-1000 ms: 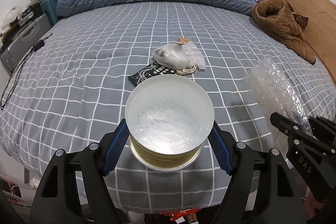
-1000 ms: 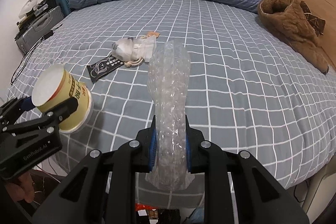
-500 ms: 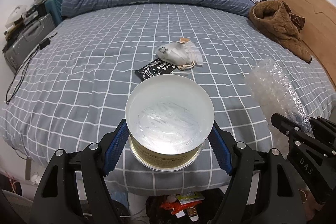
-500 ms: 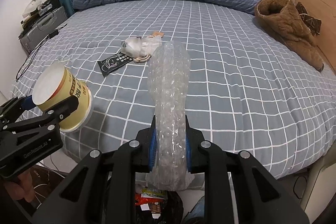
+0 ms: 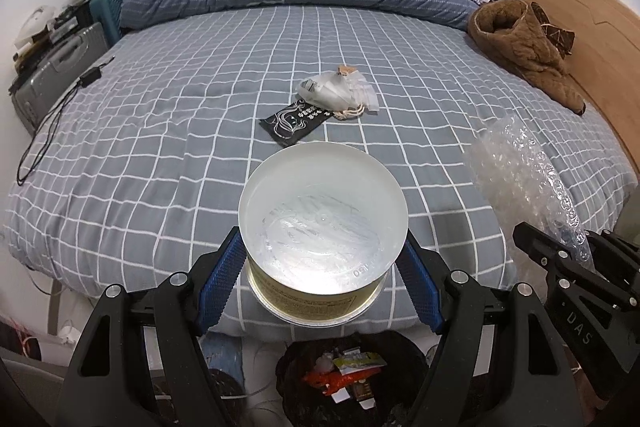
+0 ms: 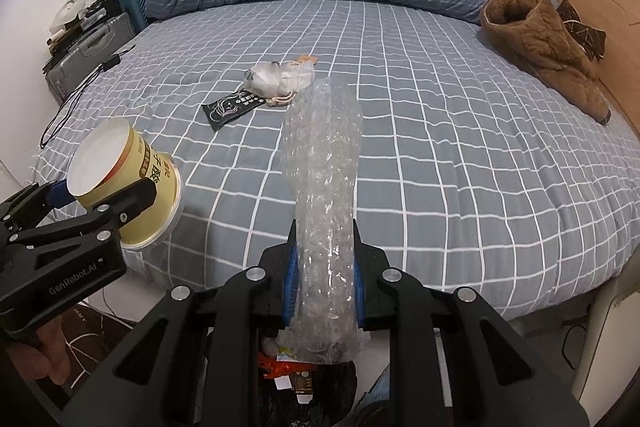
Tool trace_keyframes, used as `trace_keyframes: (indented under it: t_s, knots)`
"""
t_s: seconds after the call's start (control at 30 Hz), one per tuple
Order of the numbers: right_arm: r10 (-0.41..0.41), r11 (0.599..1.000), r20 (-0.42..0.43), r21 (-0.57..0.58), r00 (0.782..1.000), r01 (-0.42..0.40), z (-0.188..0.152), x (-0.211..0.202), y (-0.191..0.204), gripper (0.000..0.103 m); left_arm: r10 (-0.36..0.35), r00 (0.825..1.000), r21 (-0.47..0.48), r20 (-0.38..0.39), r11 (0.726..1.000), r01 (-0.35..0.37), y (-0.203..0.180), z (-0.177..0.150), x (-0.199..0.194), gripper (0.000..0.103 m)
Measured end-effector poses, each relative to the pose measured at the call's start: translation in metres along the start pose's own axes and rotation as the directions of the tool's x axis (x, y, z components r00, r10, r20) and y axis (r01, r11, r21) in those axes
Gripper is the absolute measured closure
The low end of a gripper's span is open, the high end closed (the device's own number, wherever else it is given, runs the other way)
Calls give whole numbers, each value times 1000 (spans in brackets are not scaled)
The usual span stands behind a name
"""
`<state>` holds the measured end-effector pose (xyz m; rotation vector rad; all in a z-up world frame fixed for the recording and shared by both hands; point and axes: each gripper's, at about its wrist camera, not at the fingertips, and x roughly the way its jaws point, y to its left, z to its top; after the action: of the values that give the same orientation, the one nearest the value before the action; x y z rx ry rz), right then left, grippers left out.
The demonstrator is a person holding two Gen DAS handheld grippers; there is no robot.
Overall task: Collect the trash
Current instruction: 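Carry the yellow cup with the left tool while the right tool carries the bubble wrap to the bin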
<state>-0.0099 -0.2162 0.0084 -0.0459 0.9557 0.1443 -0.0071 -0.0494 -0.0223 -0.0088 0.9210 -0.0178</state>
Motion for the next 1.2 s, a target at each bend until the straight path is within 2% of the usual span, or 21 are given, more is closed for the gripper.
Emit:
trace_keyframes:
  t_s: [0.7, 1.2]
  knots:
    - [16, 1000, -13, -7, 1000, -16, -49, -27, 15, 83, 9, 1000, 4, -10, 1000, -9, 3, -50, -34, 30]
    - [11, 1000, -41, -13, 999, -11, -97, -41, 29, 83, -26, 999, -13, -48, 1000, 25, 14, -93, -44, 30]
